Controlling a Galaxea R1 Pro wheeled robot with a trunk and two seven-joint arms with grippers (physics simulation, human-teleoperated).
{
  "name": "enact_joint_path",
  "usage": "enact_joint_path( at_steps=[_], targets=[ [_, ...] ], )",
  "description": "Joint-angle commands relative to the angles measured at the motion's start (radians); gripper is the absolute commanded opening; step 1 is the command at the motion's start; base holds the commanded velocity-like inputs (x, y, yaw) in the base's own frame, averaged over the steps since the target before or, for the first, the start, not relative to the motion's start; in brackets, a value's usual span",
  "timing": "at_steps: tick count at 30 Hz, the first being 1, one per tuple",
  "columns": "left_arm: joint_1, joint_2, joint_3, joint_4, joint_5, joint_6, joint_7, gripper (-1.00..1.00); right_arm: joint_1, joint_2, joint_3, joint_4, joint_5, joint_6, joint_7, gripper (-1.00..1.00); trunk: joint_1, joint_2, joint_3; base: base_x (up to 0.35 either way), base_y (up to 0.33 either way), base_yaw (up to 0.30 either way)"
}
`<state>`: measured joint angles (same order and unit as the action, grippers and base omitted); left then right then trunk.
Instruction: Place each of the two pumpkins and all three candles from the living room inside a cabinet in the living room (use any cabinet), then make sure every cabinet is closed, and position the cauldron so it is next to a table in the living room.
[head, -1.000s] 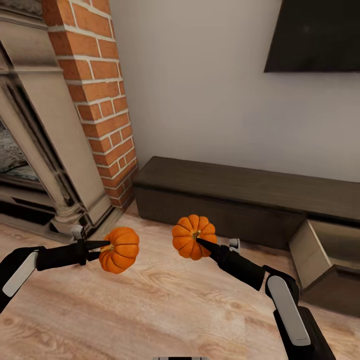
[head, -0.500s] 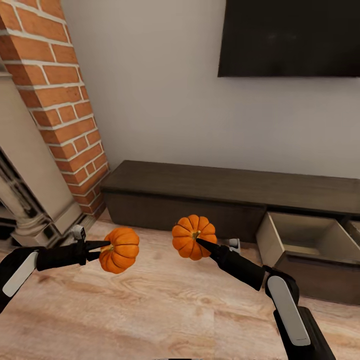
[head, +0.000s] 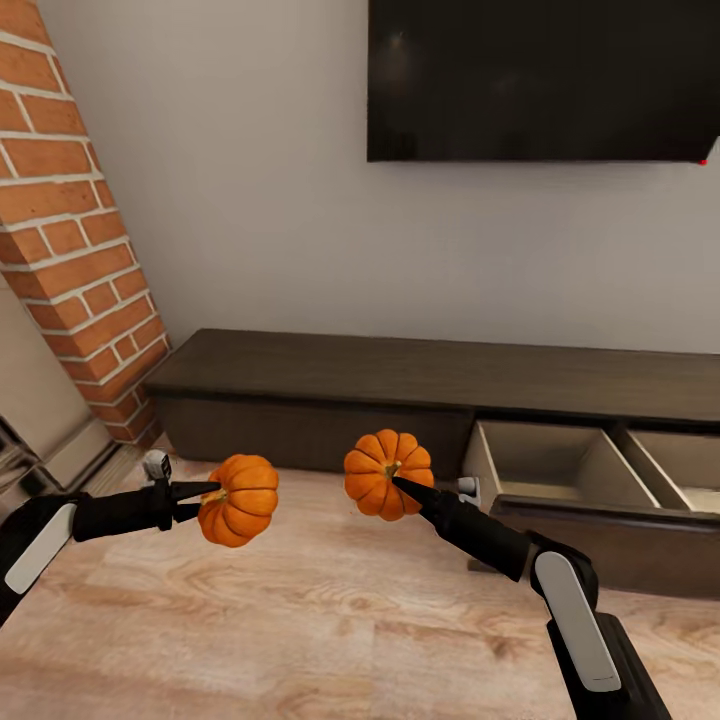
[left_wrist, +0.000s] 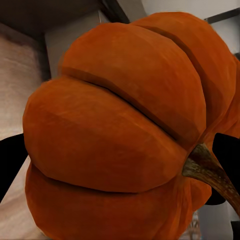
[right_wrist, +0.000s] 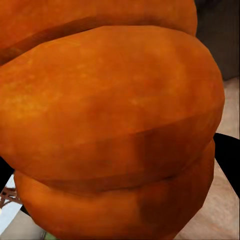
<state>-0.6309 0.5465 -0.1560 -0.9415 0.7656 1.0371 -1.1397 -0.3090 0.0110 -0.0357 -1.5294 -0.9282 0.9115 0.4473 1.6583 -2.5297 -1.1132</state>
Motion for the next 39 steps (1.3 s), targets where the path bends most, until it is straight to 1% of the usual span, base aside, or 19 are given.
enact_joint_path(
  at_steps=[1,9,27,33,39],
  targets=[
    [-0.001,0.001,-0.002,0.000,0.012,0.010,-0.003,-1.00,-0.001,0.001,-0.003,0.000,-0.011,0.009,0.007,-1.00,0.000,0.000,0.001,0.000,-0.288,-0.148],
    [-0.001,0.001,-0.002,0.000,0.012,0.010,-0.003,-1.00,-0.001,0.001,-0.003,0.000,-0.011,0.009,0.007,-1.00,0.000,0.000,0.009,0.000,-0.288,-0.120],
    [-0.001,0.000,-0.002,-0.006,0.012,0.010,-0.003,-1.00,-0.001,0.001,-0.006,0.000,-0.011,0.009,0.007,-1.00,0.000,0.000,0.010,0.000,-0.286,-0.008],
    [-0.001,0.000,0.002,-0.011,0.012,0.010,-0.003,-1.00,-0.001,0.001,-0.008,0.000,-0.010,0.009,0.007,-1.00,0.000,0.000,0.010,0.000,-0.122,0.000],
    [-0.001,0.000,0.001,-0.015,0.012,0.010,-0.002,-1.00,-0.001,0.001,-0.009,0.000,-0.011,0.009,0.007,-1.00,0.000,0.000,0.010,0.000,-0.225,0.000]
  ],
)
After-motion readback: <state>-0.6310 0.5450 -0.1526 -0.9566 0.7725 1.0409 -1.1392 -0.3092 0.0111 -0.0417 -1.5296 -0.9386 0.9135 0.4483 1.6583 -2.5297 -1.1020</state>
